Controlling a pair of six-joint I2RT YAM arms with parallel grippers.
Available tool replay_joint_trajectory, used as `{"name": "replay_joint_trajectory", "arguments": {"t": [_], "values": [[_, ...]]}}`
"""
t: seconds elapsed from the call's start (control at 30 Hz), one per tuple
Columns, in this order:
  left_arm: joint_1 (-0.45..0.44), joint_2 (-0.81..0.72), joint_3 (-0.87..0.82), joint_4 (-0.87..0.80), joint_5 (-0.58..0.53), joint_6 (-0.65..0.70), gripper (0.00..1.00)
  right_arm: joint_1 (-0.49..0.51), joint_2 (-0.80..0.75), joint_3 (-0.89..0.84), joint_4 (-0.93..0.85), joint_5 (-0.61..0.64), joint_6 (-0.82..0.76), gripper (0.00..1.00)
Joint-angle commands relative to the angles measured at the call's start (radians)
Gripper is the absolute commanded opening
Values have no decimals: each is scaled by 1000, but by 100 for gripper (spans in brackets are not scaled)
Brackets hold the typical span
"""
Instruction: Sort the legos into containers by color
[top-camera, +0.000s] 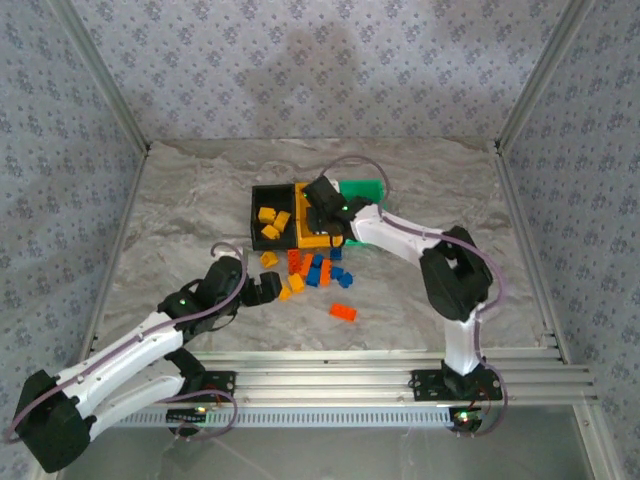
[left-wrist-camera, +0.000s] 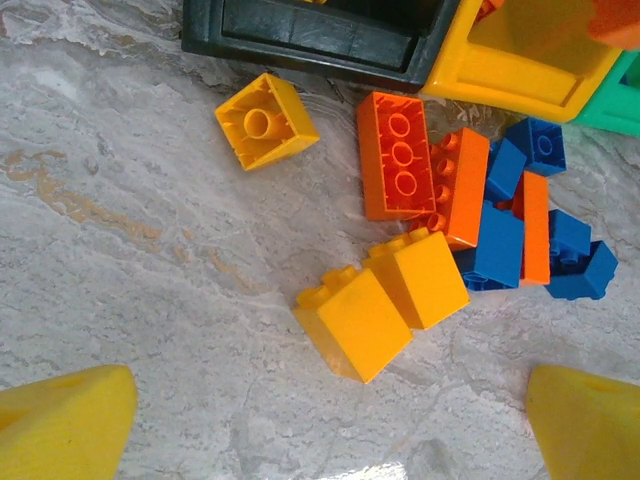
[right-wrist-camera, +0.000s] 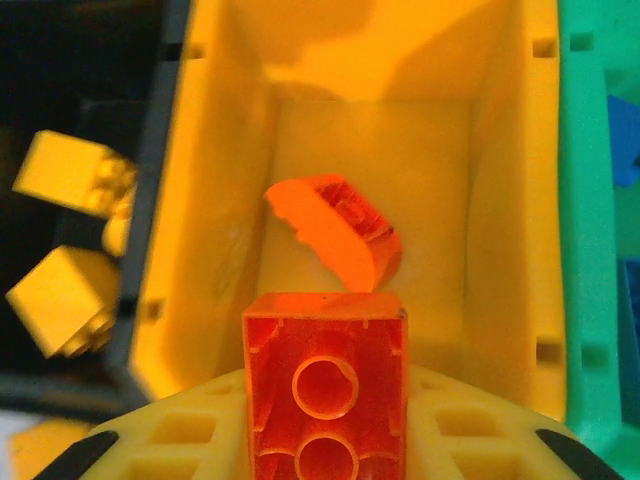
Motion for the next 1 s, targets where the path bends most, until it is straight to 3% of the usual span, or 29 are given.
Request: {"name": "replay_joint_trajectory", "arguments": {"t": [0.0, 0.2, 0.33, 0.43, 0.67, 0.97], "values": [[-6, -14, 7, -20, -3, -7, 100, -14, 71, 105, -28, 10, -37, 32], [-6, -13, 5, -21, -4, -7, 100, -46, 129, 179, -37, 27, -15, 41], [-5, -15, 8, -22, -4, -3, 100, -63, 120, 191, -14, 18, -9, 65], [-6, -16, 9, -22, -3, -2, 100, -63, 76, 170, 2, 21, -13, 76], [-6, -22, 14, -31, 0, -13, 100, -17, -141, -34, 89, 28, -6, 83], [-5, -47, 5, -38, -15, -19, 100, 130, -470, -436, 115, 57, 14, 85]]}}
